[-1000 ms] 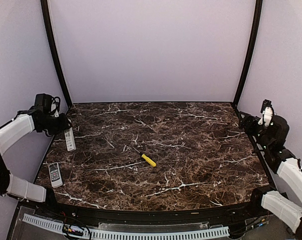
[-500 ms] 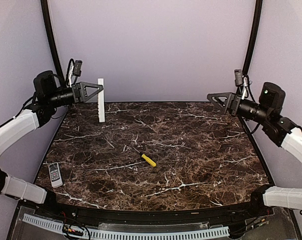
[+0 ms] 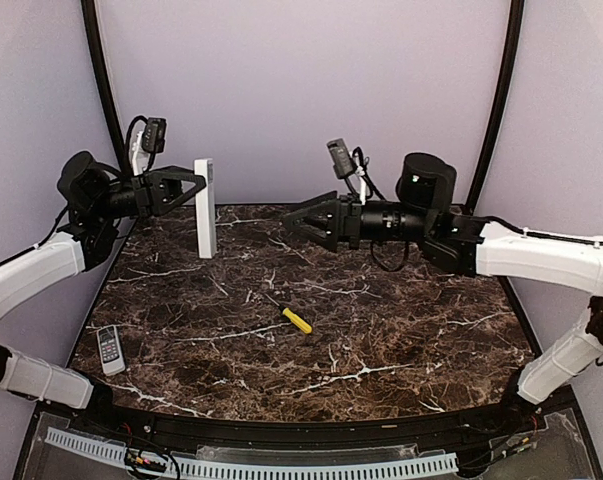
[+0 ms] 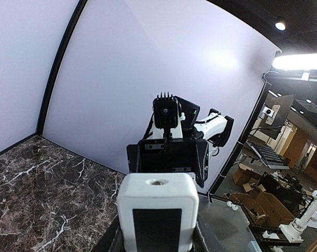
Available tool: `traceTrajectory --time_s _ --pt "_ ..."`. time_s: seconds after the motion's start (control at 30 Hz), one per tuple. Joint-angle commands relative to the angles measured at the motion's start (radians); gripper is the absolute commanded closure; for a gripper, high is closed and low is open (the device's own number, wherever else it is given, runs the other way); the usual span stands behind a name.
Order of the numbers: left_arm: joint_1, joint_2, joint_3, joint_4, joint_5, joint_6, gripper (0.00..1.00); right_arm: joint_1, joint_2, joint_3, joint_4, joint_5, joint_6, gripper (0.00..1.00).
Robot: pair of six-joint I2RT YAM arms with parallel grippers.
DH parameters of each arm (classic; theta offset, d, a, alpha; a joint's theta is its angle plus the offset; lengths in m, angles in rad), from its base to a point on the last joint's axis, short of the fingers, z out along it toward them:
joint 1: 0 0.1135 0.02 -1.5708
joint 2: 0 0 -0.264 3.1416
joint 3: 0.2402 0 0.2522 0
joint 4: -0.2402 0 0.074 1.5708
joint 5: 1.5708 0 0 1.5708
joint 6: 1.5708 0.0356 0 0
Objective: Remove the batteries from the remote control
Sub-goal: Pass from the left arm to the right
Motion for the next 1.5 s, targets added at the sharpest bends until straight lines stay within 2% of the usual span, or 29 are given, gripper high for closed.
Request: traceTrajectory --time_s 0.0,0.13,0.27,0.47,0.67,0.8,0.9,1.17,1.2,1.23,1.27,1.3,1.33,1.37,1.47 --pt "-0.014 -0.06 -0.012 0.079 0.013 -0.019 0.71 0.094 0.156 0.122 0.153 0.001 -0.016 0.12" --pt "-0.021 -0.067 -0.015 0.082 0.013 -0.02 0.72 0.136 0.269 0.21 0.18 -0.004 -0.017 0.13" --pt "-0.027 -0.07 -0.021 0.089 0.007 -0.024 0.72 0.184 0.359 0.299 0.134 0.027 -0.051 0.14" --pt "-0.031 -0.078 -0.03 0.088 -0.01 -0.018 0.74 0.222 0.432 0.359 0.126 0.081 -0.065 0.15" --pt "-0.033 -0.08 -0.035 0.091 -0.021 -0.02 0.75 0.227 0.469 0.392 0.138 0.106 -0.064 0.23" --pt "-0.033 -0.078 -0.036 0.092 -0.024 -0.02 0.75 0.228 0.484 0.411 0.125 0.123 -0.075 0.36" --pt "-0.033 -0.078 -0.038 0.089 -0.031 -0.018 0.75 0.227 0.484 0.415 0.126 0.118 -0.082 0.53" --pt "-0.035 -0.079 -0.038 0.064 -0.045 -0.001 0.73 0.229 0.473 0.4 0.132 0.133 -0.091 0.79" --pt "-0.035 -0.08 -0.037 0.056 -0.049 0.006 0.66 0.229 0.464 0.392 0.134 0.139 -0.094 0.82" --pt "-0.035 -0.081 -0.032 0.035 -0.052 0.01 0.54 0.229 0.454 0.382 0.129 0.15 -0.099 0.83" --pt "-0.035 -0.082 -0.029 0.003 -0.058 0.021 0.46 0.229 0.443 0.367 0.12 0.167 -0.109 0.85" --pt "-0.035 -0.087 -0.017 -0.024 -0.063 0.032 0.31 0.229 0.427 0.356 0.107 0.185 -0.12 0.86" --pt "-0.035 -0.089 -0.01 -0.09 -0.073 0.066 0.25 0.228 0.411 0.347 0.086 0.21 -0.134 0.87" --pt "-0.035 -0.098 0.013 -0.136 -0.081 0.089 0.14 0.228 0.396 0.34 0.053 0.236 -0.154 0.89" --pt "-0.034 -0.129 0.061 -0.381 -0.173 0.238 0.06 0.228 0.35 0.328 -0.071 0.343 -0.22 0.92"
